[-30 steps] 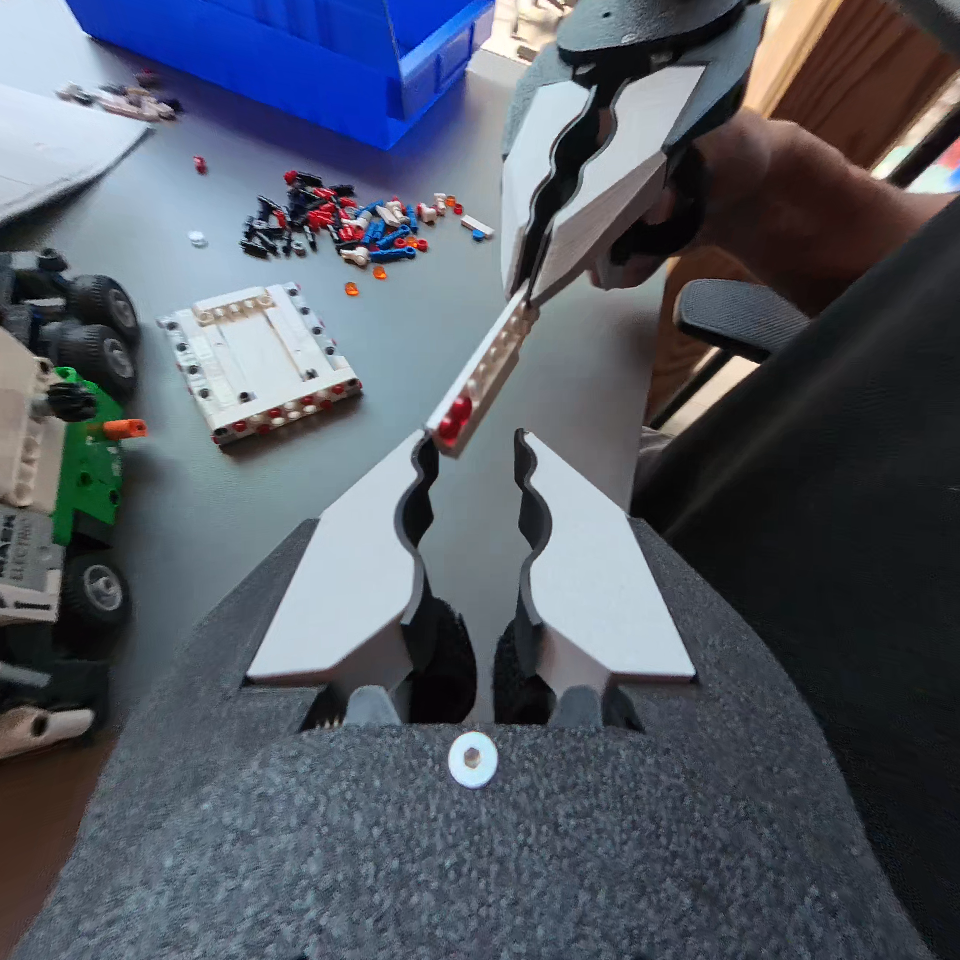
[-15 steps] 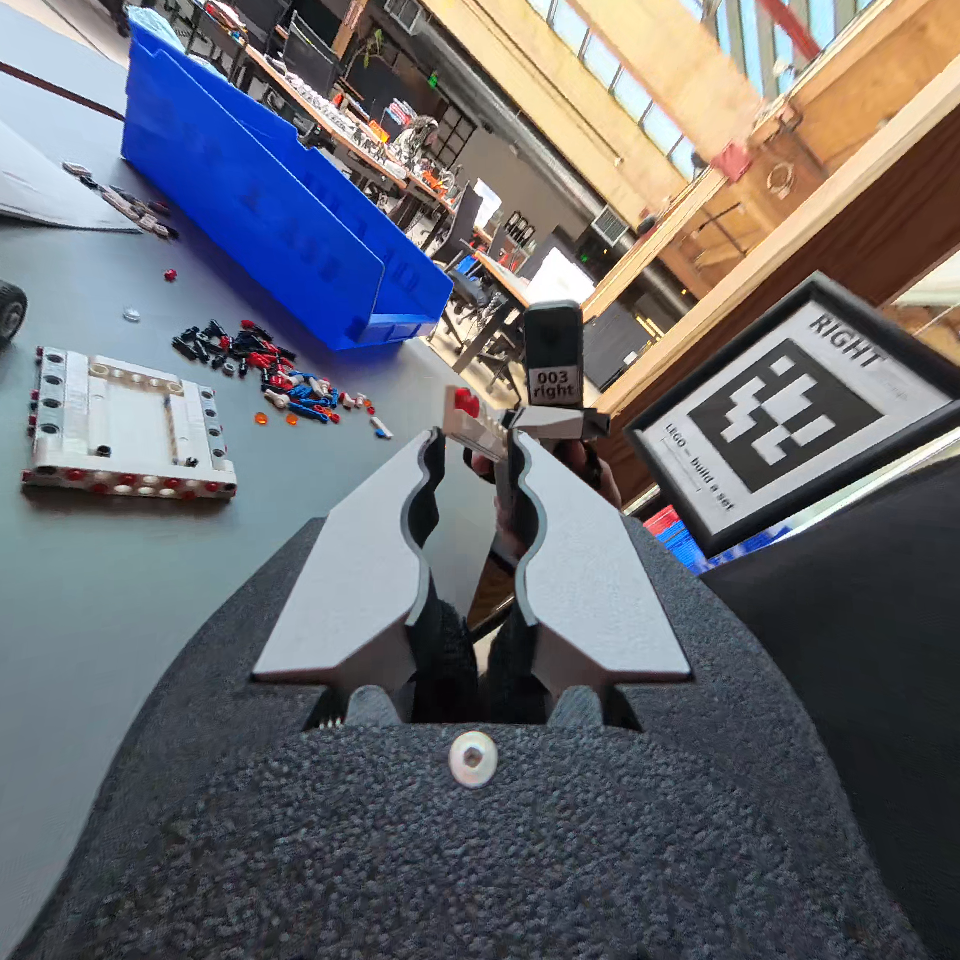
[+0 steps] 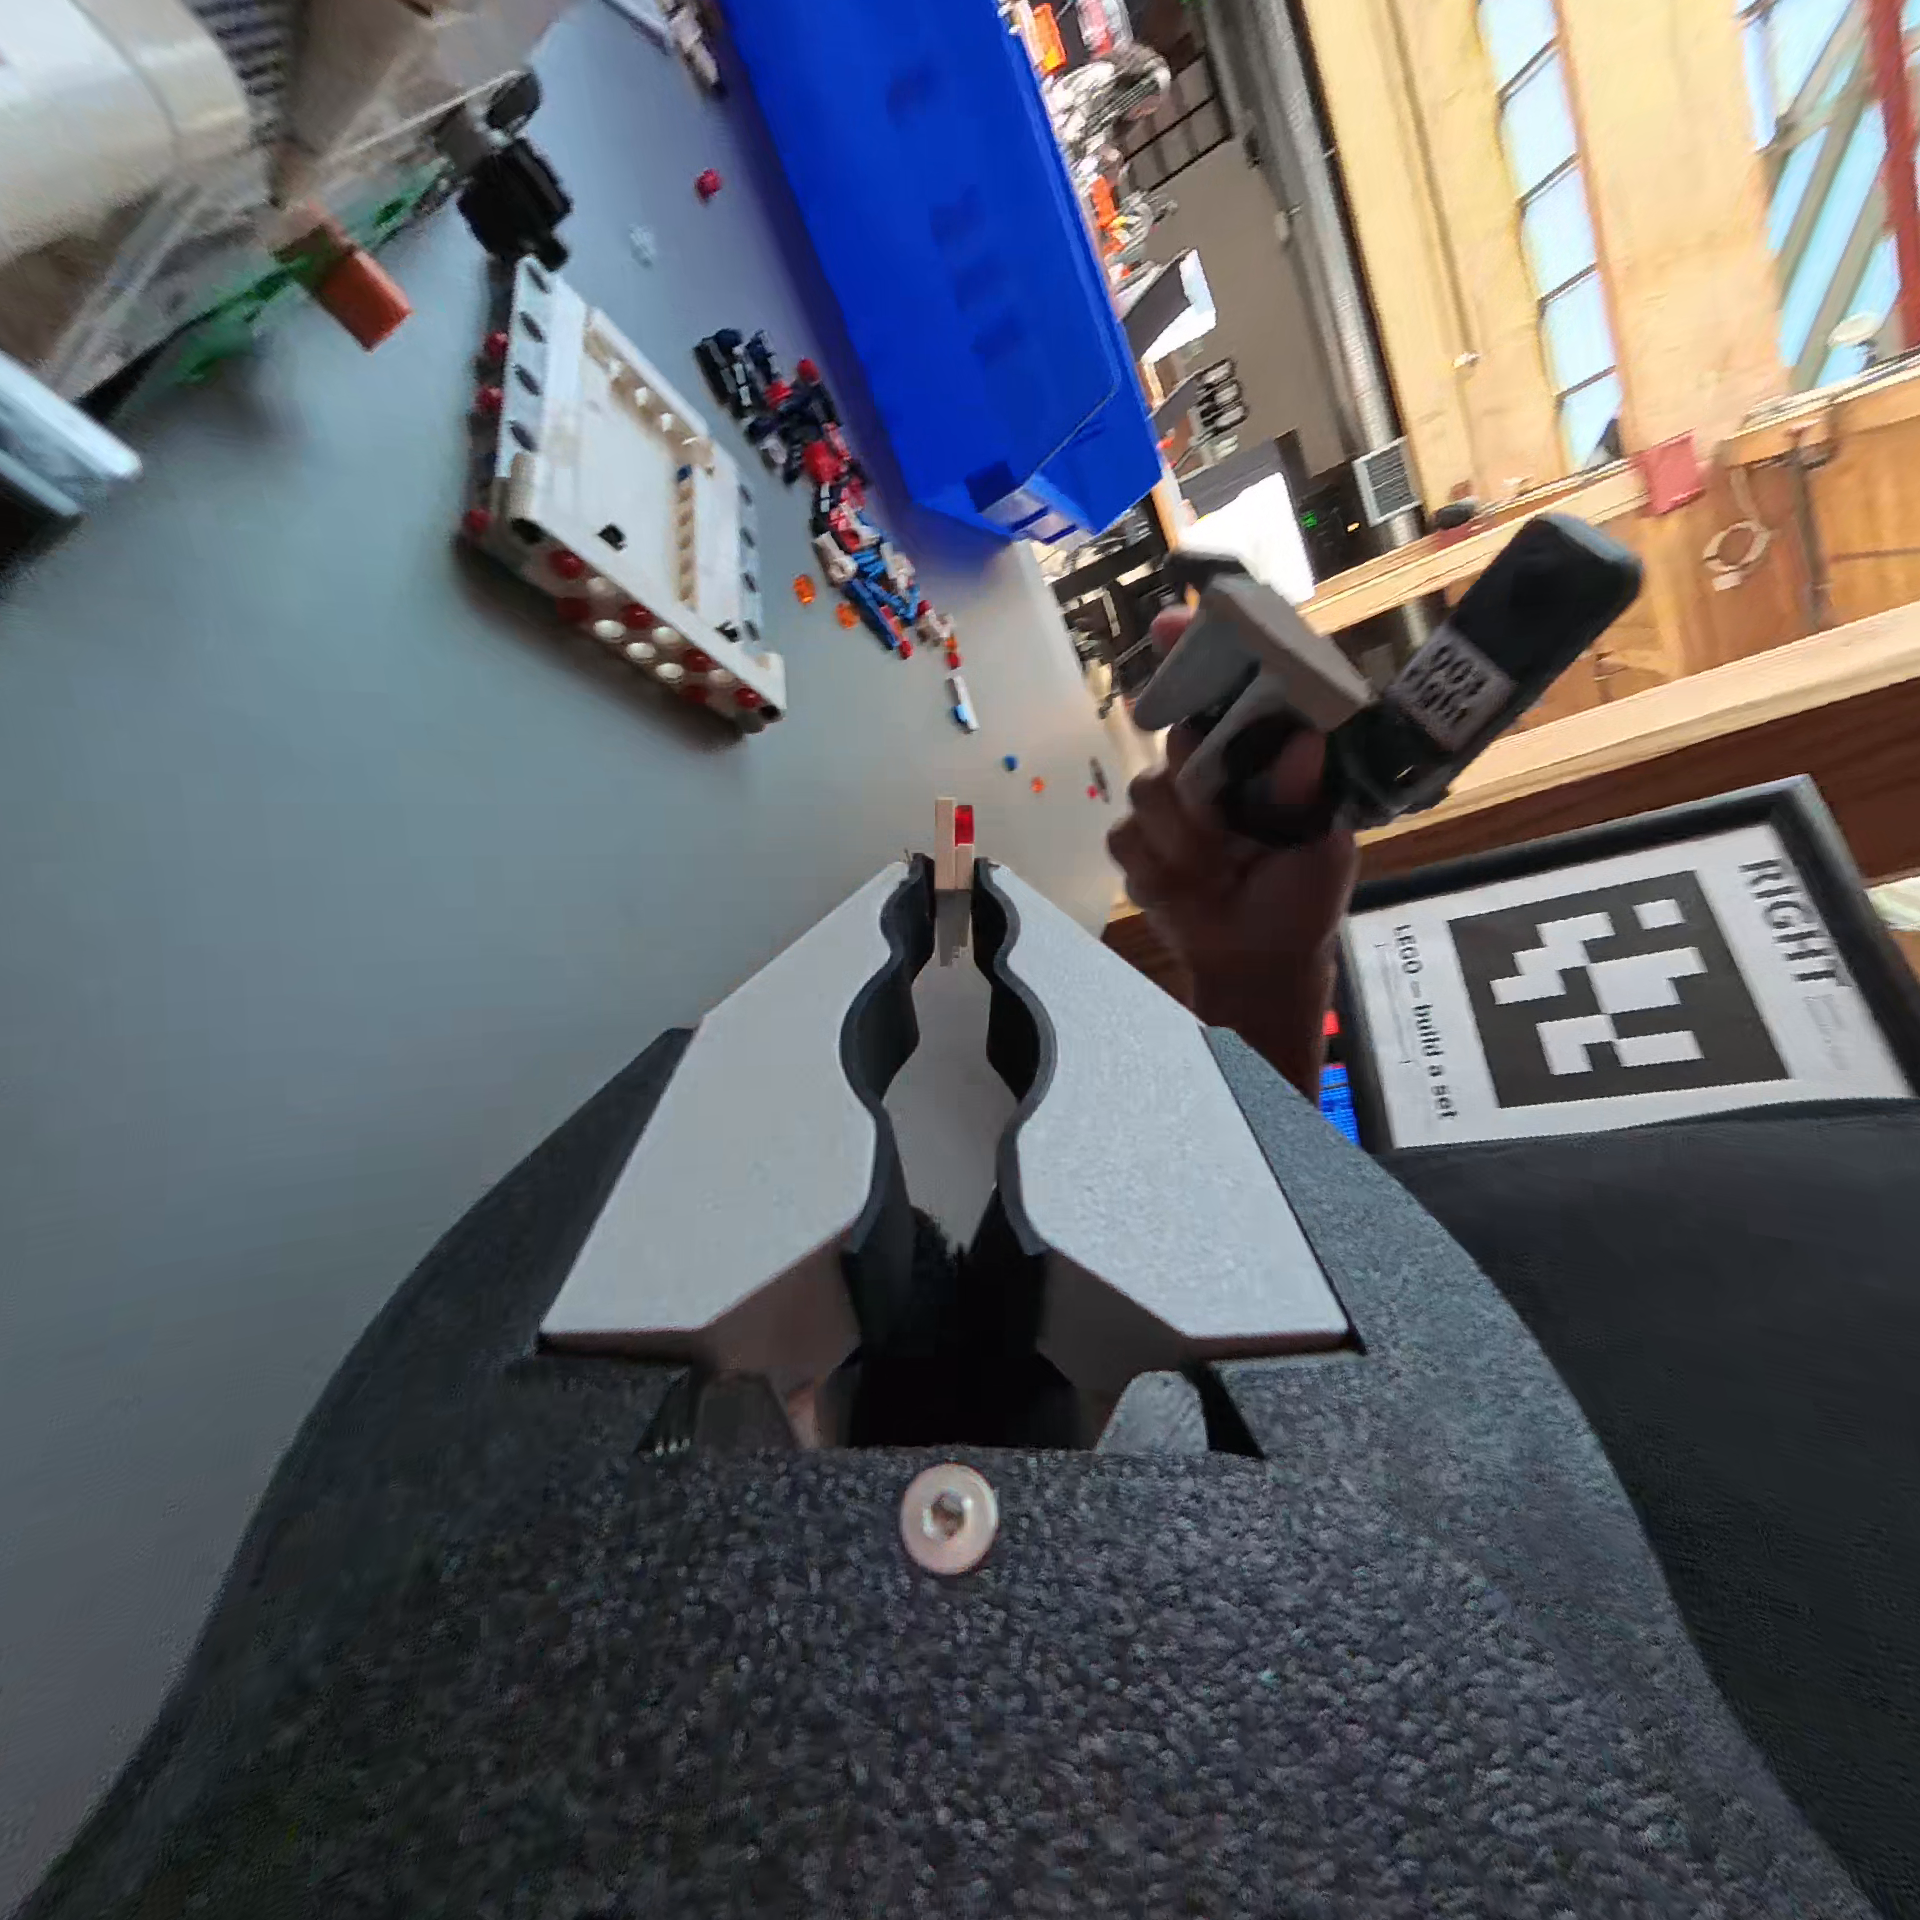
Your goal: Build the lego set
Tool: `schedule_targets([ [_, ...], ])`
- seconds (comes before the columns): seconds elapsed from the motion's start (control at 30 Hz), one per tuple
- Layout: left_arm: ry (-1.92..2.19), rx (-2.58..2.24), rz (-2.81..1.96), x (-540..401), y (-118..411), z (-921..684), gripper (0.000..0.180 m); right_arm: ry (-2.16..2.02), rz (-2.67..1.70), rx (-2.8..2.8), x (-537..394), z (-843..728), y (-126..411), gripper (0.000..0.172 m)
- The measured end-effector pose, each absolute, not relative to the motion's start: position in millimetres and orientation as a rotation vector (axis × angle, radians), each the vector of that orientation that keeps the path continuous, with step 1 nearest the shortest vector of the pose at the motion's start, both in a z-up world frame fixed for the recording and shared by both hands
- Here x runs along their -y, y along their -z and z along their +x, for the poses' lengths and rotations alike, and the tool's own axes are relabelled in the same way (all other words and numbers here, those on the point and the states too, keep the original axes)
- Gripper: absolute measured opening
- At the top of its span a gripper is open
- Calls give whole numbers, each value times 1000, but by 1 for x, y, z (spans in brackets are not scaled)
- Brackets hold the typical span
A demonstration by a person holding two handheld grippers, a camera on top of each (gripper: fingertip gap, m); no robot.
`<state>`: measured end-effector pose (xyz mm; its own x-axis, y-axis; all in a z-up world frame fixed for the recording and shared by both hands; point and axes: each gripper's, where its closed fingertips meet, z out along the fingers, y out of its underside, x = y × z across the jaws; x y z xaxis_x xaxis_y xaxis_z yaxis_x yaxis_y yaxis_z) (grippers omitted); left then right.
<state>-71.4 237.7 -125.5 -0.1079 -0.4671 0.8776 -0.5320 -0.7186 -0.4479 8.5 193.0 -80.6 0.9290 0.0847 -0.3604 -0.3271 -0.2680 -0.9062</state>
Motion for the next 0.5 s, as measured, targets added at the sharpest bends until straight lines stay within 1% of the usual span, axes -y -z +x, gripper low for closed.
schedule_targets([
  [0.03, -1928, 1205, 2114, -241, 134, -72, 5, -294, -1825, -188, -196, 28, 80, 12],
  [0.17, -1766, 1284, 2195, -246, 156, -76, 5, 6, -1880, -242, -214, 101, 73, 19],
  [0.37, -1733, 1361, 2219, -250, 165, -74, 8, 157, -2011, -277, -257, 160, 93, 27],
  [0.5, -1668, 1443, 2274, -256, 174, -74, 13, 187, -2082, -273, -276, 175, 110, 27],
])
